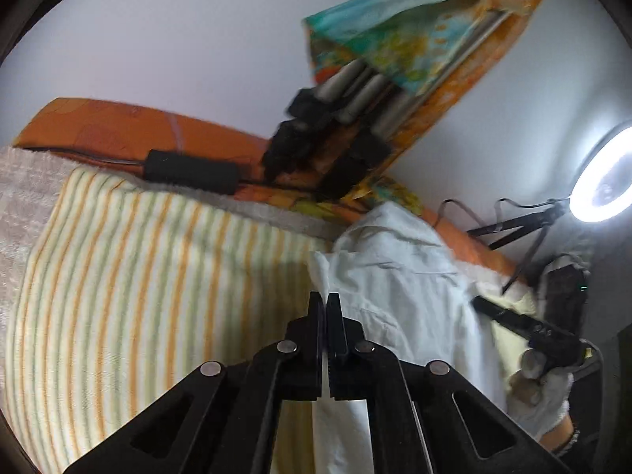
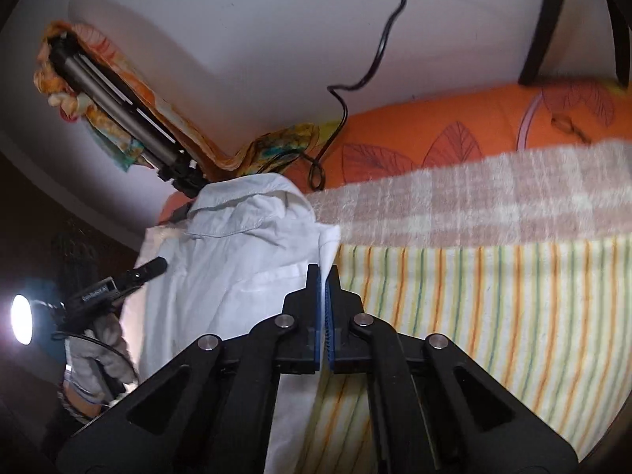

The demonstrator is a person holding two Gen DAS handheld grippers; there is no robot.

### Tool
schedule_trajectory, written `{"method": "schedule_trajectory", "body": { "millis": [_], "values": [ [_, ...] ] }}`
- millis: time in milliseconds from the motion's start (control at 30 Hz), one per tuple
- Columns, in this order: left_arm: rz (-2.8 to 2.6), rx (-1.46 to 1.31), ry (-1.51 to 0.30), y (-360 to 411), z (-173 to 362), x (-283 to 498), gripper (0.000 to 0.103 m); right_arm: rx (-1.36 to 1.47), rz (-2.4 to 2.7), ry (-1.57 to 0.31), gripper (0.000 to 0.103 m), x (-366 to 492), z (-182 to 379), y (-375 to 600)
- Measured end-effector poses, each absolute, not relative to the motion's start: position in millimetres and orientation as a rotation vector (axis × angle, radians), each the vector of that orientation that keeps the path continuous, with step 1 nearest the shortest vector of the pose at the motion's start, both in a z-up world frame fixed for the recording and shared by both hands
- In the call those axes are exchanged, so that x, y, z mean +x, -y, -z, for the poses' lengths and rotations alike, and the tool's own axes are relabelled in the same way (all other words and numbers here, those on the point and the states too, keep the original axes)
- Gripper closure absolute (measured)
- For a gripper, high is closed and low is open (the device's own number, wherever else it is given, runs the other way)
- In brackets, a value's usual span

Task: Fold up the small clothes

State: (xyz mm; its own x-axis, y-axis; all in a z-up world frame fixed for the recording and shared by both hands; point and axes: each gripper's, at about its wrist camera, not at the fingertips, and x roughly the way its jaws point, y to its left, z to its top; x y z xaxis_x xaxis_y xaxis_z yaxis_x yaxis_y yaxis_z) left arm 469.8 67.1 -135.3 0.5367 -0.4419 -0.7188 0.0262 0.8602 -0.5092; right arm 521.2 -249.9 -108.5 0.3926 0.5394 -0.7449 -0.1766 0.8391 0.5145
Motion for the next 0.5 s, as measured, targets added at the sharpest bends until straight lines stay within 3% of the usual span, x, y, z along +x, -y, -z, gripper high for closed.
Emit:
{"method": "schedule_trajectory", "body": {
  "millis": [67,100,200,267,300,367,400,433,467,500],
  "values": [
    [0.295,-0.507,-0.977,-71.5,140.8,468.4,0.103,0.399,-0.458,-1.09,0.1,524.9,111.7,253.0],
    [0.292,-0.51,-0.967,-72.9,141.1,467.3,0.098,0.411,-0.469,-1.09,0.1,525.5,112.4,254.5],
    [0.313,-0.586,-0.954,-77.5,143.0,469.5,0.065,0.469,-0.501,-1.087,0.096,525.7,111.4,263.5],
    [0.32,-0.596,-0.937,-75.2,141.7,471.3,0.054,0.517,-0.495,-1.093,0.072,527.3,113.1,271.0],
    [0.322,-0.585,-0.935,-71.4,141.2,472.8,0.051,0.529,-0.494,-1.088,0.071,526.8,113.1,274.0],
    [0.326,-0.549,-0.933,-60.6,139.9,476.0,0.053,0.525,-0.502,-1.083,0.071,526.9,113.2,272.6],
    [0.333,-0.519,-0.938,-54.9,139.4,477.9,0.075,0.518,-0.515,-1.087,0.072,527.6,113.3,268.9],
    [0.345,-0.487,-0.964,-48.3,140.8,481.4,0.095,0.501,-0.525,-1.095,0.086,528.0,113.4,264.2],
    [0.339,-0.468,-0.98,-45.5,142.9,481.5,0.103,0.472,-0.535,-1.102,0.098,528.0,112.7,257.7],
    [0.33,-0.46,-0.975,-43.7,142.4,481.2,0.103,0.448,-0.533,-1.107,0.098,528.0,111.1,252.1]
  ]
}}
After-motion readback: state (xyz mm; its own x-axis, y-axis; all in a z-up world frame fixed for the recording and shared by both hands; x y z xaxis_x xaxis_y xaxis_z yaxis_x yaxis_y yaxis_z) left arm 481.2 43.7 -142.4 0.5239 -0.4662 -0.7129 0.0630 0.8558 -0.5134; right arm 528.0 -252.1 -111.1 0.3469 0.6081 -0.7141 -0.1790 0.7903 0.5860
